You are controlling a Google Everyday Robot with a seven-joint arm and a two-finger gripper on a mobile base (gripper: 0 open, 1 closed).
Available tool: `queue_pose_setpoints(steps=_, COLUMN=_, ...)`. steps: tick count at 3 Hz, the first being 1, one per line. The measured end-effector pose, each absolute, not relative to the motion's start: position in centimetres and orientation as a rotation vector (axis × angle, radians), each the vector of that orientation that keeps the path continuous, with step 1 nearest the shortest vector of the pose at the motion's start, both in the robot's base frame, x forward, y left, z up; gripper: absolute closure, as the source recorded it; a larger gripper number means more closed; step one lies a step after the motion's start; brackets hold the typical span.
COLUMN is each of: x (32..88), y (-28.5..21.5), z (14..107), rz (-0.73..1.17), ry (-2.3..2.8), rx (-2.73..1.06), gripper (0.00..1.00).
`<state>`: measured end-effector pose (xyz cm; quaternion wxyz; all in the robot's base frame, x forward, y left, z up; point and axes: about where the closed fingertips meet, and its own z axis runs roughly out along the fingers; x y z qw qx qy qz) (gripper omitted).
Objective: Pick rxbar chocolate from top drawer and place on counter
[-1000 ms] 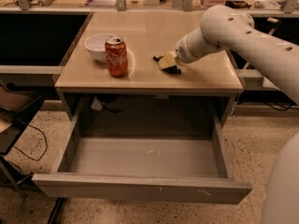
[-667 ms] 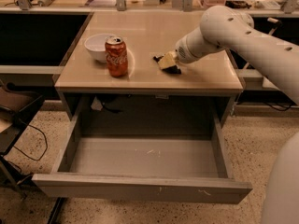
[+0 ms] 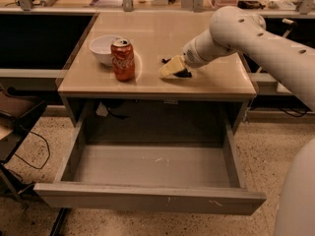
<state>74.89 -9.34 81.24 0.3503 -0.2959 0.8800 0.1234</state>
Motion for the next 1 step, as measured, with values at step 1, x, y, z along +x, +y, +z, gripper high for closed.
queue_pose_setpoints(steps=1, x=74.79, y=-9.10, z=81.32, rz=0.320, ry=2.279, rx=-0.766, gripper=0.00)
